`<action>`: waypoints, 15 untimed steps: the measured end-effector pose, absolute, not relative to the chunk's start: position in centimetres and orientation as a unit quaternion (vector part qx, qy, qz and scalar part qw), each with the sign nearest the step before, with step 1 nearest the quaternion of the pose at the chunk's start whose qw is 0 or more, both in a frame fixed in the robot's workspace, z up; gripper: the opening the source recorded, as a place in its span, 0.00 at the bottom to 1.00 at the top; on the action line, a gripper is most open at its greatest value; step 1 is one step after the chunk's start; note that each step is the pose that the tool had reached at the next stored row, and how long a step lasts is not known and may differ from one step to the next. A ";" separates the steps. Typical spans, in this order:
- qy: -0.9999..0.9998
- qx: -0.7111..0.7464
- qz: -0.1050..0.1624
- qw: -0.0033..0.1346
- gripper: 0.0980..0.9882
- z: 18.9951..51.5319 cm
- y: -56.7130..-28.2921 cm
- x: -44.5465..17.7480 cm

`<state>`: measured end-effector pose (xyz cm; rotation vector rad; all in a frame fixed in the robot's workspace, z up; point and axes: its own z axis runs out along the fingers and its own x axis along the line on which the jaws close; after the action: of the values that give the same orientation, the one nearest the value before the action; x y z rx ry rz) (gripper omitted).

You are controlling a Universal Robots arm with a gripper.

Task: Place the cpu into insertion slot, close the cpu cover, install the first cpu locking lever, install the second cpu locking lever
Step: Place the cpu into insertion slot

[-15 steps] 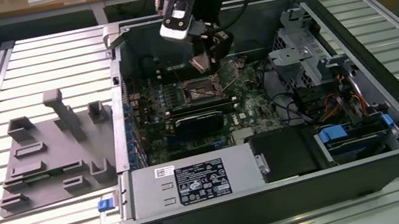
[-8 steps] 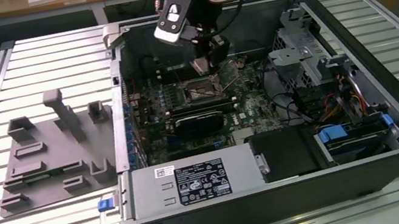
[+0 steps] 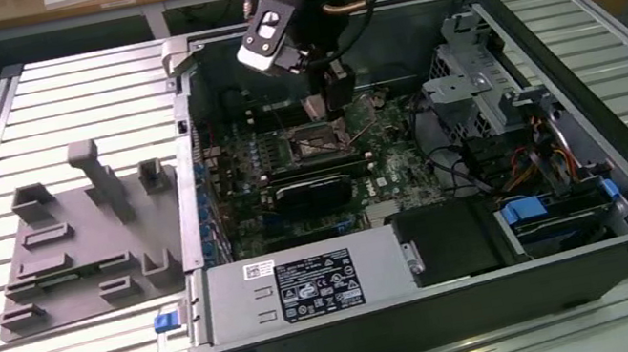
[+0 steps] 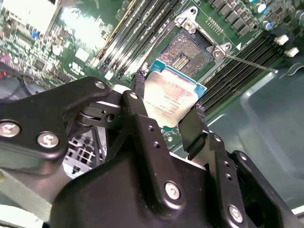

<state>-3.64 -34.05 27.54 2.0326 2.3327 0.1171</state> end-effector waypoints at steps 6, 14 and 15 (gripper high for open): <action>0.730 0.682 0.037 0.024 0.49 27.1 -34.0 -3.7; 0.709 0.704 0.037 0.024 0.49 26.2 -33.9 -3.9; 0.707 0.706 0.037 0.024 0.49 26.0 -33.9 -3.9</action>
<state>-3.94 -33.87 26.02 2.1832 2.1879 0.1148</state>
